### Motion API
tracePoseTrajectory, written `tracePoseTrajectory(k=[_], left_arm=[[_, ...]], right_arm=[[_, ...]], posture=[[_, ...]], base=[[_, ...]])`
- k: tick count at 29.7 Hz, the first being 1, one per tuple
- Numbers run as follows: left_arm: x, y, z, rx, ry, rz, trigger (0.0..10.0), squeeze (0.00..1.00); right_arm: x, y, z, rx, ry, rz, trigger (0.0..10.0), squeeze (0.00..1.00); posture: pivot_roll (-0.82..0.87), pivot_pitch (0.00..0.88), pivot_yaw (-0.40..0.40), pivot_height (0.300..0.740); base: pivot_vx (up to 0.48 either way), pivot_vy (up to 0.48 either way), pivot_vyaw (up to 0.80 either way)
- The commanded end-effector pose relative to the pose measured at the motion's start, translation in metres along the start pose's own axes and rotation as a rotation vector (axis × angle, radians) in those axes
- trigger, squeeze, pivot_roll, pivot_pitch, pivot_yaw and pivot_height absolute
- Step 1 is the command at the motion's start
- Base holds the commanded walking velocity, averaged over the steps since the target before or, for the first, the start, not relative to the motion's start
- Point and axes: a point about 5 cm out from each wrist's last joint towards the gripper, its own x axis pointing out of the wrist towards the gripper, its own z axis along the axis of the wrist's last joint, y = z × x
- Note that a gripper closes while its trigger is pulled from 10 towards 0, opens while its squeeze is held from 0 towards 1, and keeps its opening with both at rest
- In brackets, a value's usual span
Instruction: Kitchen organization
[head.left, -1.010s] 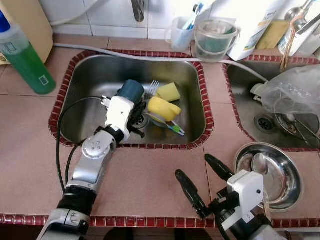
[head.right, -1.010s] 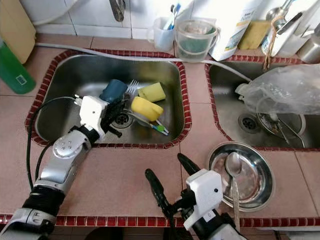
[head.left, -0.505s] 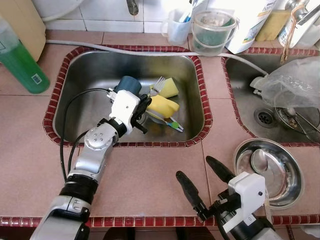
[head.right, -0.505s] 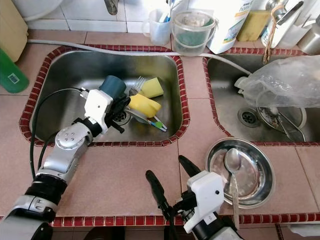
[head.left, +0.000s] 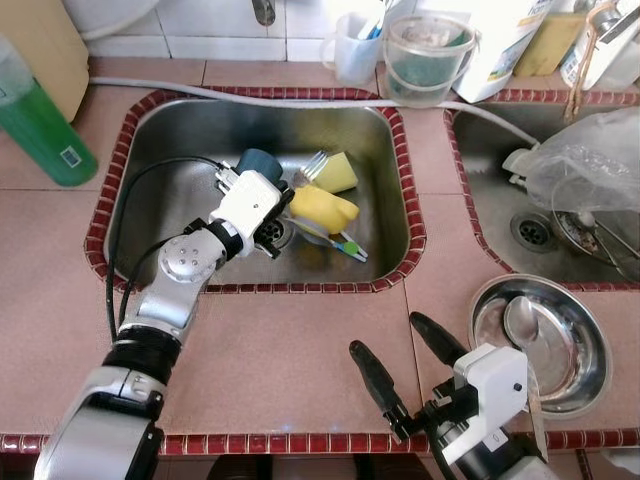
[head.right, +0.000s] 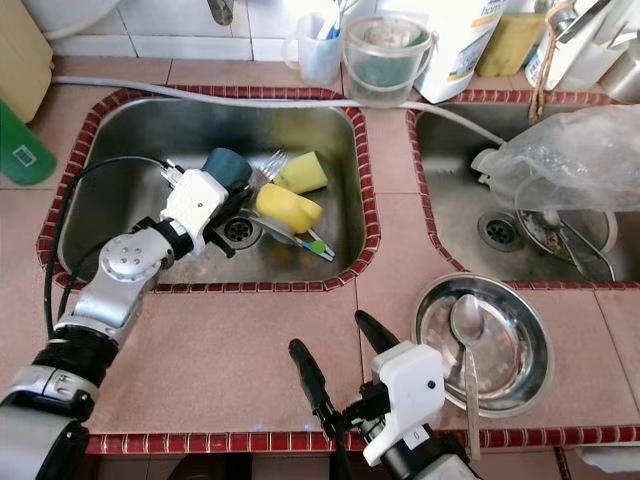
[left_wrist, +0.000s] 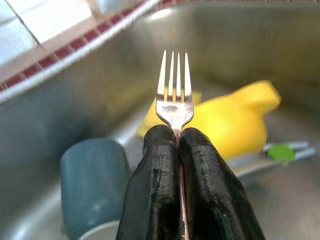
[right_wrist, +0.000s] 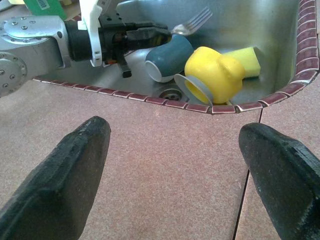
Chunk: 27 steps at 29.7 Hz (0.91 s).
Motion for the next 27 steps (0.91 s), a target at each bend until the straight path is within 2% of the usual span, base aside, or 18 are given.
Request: tracePoseTrajectory(k=[1,4,12,13,14,18,27], left_arm=[[0.000,0.000,-0.003,0.037,0.035,-0.034,10.0,0.00],[-0.002,0.005,-0.007,0.058,0.084,-0.055,10.0,0.00],[-0.004,0.006,-0.012,0.052,0.118,-0.094,10.0,0.00],[-0.004,0.005,-0.013,0.039,0.117,-0.100,10.0,0.57],[-0.004,0.005,-0.013,0.017,0.112,-0.104,10.0,1.00],[-0.004,0.004,-0.013,-0.009,0.107,-0.112,10.0,1.00],[-0.006,0.006,-0.014,-0.002,0.120,-0.123,10.0,1.00]], right_arm=[[-0.003,0.003,-0.001,0.007,0.010,0.002,10.0,0.00],[-0.002,0.004,-0.001,0.011,0.010,0.005,10.0,0.00],[-0.001,0.004,-0.001,0.010,0.010,0.008,10.0,0.00],[-0.001,0.004,-0.002,0.008,0.010,0.009,10.0,0.00],[-0.001,0.004,-0.002,0.007,0.010,0.009,10.0,0.00],[0.000,0.003,-0.002,0.007,0.010,0.008,10.0,0.00],[0.002,0.003,-0.002,0.001,0.005,0.009,10.0,0.00]], posture=[[-0.18,0.324,-0.001,0.740],[-0.18,0.322,0.001,0.740],[-0.17,0.315,0.002,0.740],[-0.17,0.312,0.002,0.740],[-0.18,0.311,0.002,0.740],[-0.18,0.306,0.003,0.740],[-0.17,0.299,0.005,0.740]], base=[[0.000,0.000,0.00],[0.000,0.000,0.00],[0.000,0.000,0.00],[0.000,0.000,0.00],[0.000,0.000,0.00],[0.000,0.000,0.00],[0.000,0.000,0.00]])
